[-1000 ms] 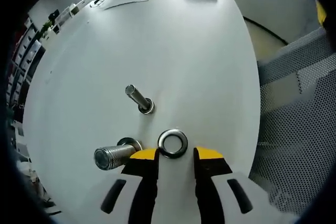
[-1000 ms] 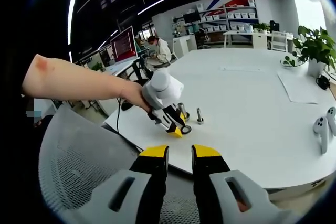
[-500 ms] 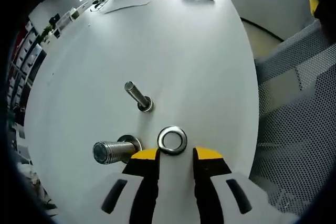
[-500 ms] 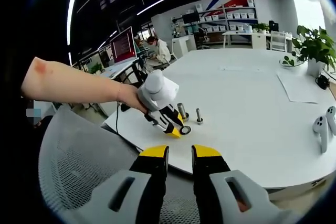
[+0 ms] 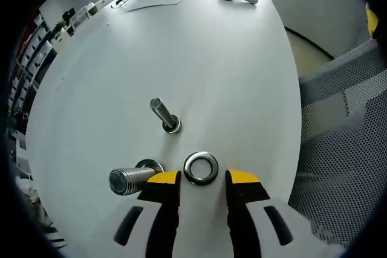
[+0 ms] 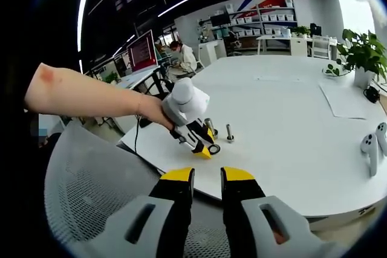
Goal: Place the washer onto the threaded stud by aligning its center hole with the stud, sliding it down to the base, and recovering from edge contact or off-axis alignment until the washer reaches the visible bottom stop.
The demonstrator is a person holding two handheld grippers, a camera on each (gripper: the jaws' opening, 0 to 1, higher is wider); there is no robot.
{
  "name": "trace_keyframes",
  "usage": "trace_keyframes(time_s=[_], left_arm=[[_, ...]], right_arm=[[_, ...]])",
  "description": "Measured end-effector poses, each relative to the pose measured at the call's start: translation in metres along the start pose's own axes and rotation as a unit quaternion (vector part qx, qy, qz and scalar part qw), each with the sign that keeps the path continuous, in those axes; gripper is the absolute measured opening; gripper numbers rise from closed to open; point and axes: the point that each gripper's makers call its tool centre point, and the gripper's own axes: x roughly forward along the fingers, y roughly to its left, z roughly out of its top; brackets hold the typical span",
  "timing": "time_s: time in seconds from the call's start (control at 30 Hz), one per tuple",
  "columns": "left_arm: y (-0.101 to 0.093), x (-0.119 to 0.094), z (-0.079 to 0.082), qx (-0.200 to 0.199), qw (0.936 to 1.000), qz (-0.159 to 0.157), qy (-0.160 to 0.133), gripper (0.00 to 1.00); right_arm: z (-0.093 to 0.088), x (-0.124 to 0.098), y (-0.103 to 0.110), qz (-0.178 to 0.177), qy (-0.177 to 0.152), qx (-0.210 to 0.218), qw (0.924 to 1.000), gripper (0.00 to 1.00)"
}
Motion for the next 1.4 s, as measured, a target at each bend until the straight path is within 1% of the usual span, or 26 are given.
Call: trace_keyframes(time_s=[0.13, 0.2, 0.37, 0.4, 0.43, 0.47, 0.53, 0.73, 0.87, 0.97, 1.17, 1.4], left_arm=[[-0.003, 0.002, 0.004, 0.002, 1.0000, 0.001, -0.002, 0.28], [-0.002, 0.002, 0.004, 0.011, 0.9999, -0.001, -0.001, 0.27], [-0.003, 0.002, 0.004, 0.014, 0.9999, -0.004, 0.002, 0.27], [-0.003, 0.002, 0.004, 0.014, 0.9999, -0.004, 0.003, 0.25], [-0.005, 0.002, 0.004, 0.018, 0.9998, -0.004, 0.005, 0.21], [-0.002, 0.001, 0.003, 0.026, 0.9996, 0.007, 0.013, 0.21], [-0.004, 0.002, 0.004, 0.018, 0.9997, 0.007, 0.013, 0.20], [-0.005, 0.002, 0.005, 0.013, 0.9996, 0.023, 0.010, 0.19], [-0.005, 0.000, 0.003, -0.002, 0.9995, 0.033, 0.005, 0.19], [-0.005, -0.003, 0.001, -0.004, 0.9992, 0.039, -0.003, 0.19], [-0.003, -0.014, 0.004, -0.024, 0.9988, 0.037, -0.021, 0.18], [-0.002, -0.028, 0.008, -0.024, 0.9983, 0.039, -0.035, 0.18]], right_arm=[[0.000, 0.000, 0.000, 0.001, 0.001, -0.001, 1.0000, 0.21], [0.000, 0.000, 0.000, 0.001, 0.002, -0.001, 1.0000, 0.21], [-0.001, 0.000, 0.000, 0.003, 0.003, -0.001, 1.0000, 0.21], [-0.001, 0.000, 0.000, 0.003, 0.003, -0.001, 1.0000, 0.21], [0.000, 0.000, 0.000, 0.003, 0.002, -0.001, 1.0000, 0.21], [0.000, 0.000, 0.000, 0.003, 0.002, -0.001, 1.0000, 0.21], [0.000, 0.000, 0.000, 0.003, 0.002, -0.001, 1.0000, 0.21], [0.000, 0.000, 0.001, 0.004, 0.000, -0.001, 1.0000, 0.21], [0.000, 0.000, 0.001, 0.004, -0.001, -0.001, 1.0000, 0.21], [0.001, 0.000, 0.001, 0.004, -0.003, -0.001, 1.0000, 0.21], [0.002, 0.000, 0.001, 0.004, -0.005, -0.001, 1.0000, 0.21], [0.002, 0.000, 0.001, 0.005, -0.006, -0.001, 1.0000, 0.21]])
